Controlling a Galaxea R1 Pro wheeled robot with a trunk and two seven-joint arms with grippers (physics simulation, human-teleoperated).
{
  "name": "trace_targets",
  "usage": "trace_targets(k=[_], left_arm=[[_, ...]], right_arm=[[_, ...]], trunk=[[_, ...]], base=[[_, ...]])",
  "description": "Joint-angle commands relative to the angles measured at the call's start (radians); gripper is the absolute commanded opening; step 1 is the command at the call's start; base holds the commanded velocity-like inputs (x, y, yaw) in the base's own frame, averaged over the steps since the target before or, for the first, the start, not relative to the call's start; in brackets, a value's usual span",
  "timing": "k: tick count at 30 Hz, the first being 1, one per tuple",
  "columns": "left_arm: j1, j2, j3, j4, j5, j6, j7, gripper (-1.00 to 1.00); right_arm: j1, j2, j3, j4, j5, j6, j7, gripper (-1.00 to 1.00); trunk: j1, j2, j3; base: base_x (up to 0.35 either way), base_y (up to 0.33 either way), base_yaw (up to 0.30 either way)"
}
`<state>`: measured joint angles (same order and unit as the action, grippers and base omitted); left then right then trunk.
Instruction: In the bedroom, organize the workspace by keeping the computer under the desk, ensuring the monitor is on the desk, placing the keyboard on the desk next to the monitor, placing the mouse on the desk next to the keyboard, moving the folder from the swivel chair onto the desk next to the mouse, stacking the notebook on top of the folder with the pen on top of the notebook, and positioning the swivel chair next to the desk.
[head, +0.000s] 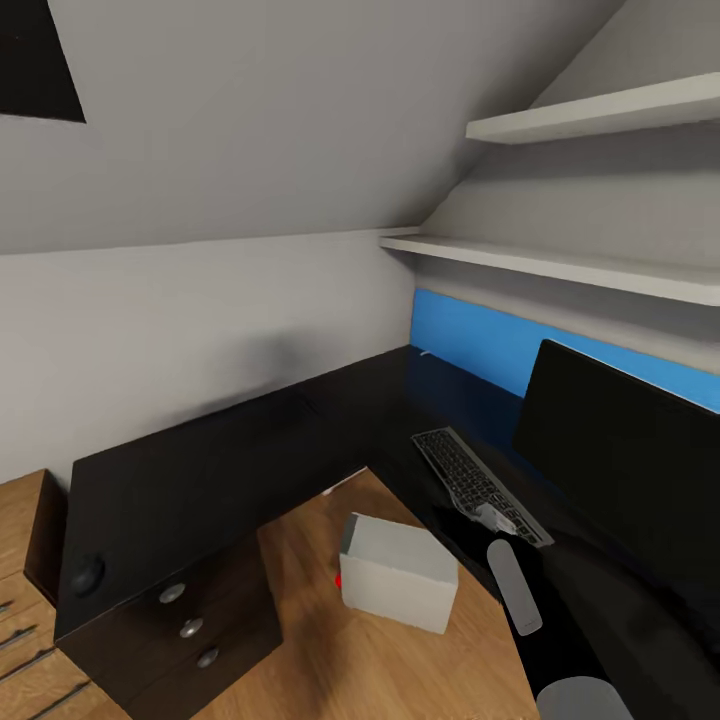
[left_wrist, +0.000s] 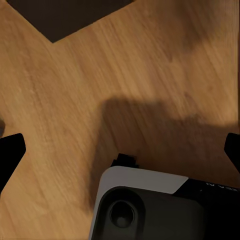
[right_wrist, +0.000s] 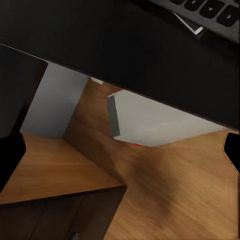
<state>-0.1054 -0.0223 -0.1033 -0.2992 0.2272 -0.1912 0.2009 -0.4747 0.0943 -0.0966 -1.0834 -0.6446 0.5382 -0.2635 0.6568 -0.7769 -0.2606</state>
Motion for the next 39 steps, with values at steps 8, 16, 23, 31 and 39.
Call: trace_targets(k=[8,16,23,31,39], left_arm=[[0.0,0.001,-0.009,0.0,0.009,-0.004,0.006,1.0],[0.0,0.001,-0.009,0.0,0.009,-0.005,0.007,1.0],[0.0,0.001,-0.007,-0.001,0.009,-0.012,0.007,1.0],[0.0,0.001,-0.008,-0.001,0.01,-0.137,0.001,1.0],[0.0,0.001,-0.008,-0.003,0.011,-0.177,0.0,1.0]], right_arm=[[-0.001,0.001,-0.002,-0.001,-0.01,0.002,-0.007,1.0],[-0.001,0.001,-0.002,0.011,-0.012,-0.005,-0.006,1.0],[-0.001,-0.005,-0.003,0.049,-0.02,-0.079,0.032,1.0],[-0.001,-0.012,-0.006,0.055,-0.02,-0.097,0.087,1.0],[-0.001,-0.034,-0.021,0.079,-0.02,-0.131,0.094,1.0]], trunk=[[0.0,-0.001,0.002],[0.0,-0.001,0.005],[0.0,-0.001,0.008],[0.0,-0.001,0.011],[0.0,-0.001,0.014]], base=[[0.0,0.0,-0.255],[0.0,0.0,-0.255],[0.0,0.0,-0.255],[0.0,0.0,-0.254],[0.0,0.0,-0.239]])
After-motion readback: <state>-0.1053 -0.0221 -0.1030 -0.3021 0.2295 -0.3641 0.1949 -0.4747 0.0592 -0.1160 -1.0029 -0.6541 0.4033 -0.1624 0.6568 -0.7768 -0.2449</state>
